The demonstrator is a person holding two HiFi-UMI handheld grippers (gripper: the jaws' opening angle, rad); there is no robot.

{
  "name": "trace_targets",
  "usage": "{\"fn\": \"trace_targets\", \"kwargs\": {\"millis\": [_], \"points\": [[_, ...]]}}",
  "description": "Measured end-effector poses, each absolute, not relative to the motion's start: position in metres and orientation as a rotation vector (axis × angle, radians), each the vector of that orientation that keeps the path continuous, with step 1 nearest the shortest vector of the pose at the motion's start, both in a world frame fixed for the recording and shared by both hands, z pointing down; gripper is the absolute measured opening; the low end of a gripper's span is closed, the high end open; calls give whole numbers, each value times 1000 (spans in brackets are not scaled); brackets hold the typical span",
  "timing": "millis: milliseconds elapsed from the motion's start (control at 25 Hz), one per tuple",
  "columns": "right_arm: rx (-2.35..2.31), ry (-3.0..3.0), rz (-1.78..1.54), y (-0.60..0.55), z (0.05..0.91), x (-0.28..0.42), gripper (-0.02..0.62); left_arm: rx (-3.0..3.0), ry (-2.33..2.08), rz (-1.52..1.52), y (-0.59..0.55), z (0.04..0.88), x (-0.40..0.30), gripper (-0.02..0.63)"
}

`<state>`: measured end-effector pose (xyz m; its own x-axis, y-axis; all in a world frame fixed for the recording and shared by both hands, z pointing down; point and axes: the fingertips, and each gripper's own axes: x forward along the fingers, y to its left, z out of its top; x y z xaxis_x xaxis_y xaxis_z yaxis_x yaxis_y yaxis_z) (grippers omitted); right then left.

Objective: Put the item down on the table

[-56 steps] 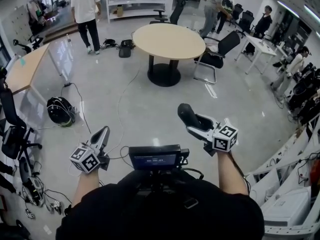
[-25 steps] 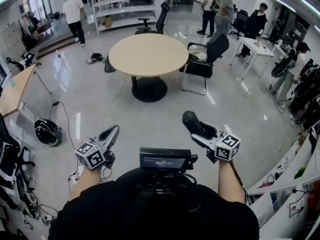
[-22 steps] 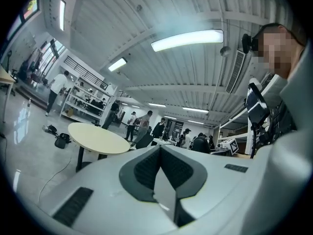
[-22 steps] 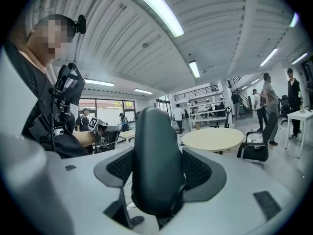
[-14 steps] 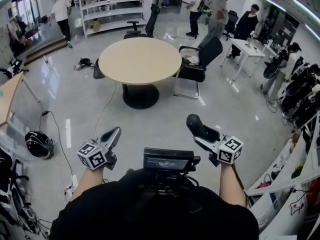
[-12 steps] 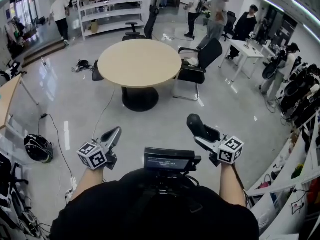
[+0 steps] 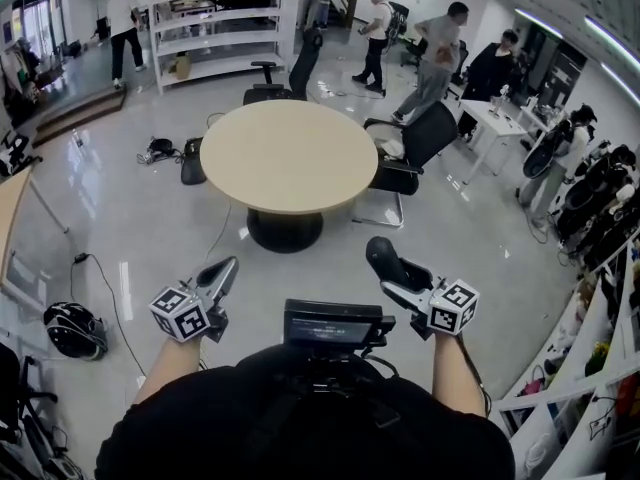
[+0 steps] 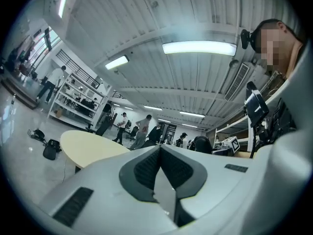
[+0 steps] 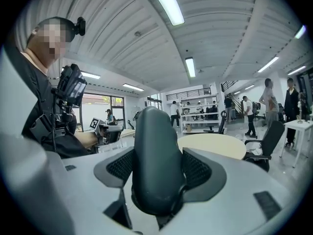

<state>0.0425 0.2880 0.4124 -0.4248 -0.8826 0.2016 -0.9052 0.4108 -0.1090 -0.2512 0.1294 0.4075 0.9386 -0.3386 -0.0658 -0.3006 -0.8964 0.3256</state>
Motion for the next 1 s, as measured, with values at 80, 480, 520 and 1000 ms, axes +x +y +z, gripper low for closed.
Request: {"fn": "trace_targets", "kwargs": {"millis": [80, 480, 520, 1000], "points": [[1611, -2547, 332, 266, 418, 36, 313, 2774, -465, -155, 110, 414, -254, 2], [1566, -2569, 408, 180, 439, 74, 313, 2728, -515, -110, 33, 439, -221, 2], [1558, -2580, 414, 173, 444, 84, 313, 2727, -523, -104, 27, 442, -211, 2], [1377, -2679, 295, 69, 417, 262, 313, 2740, -705, -162, -27, 411, -52, 2]]}}
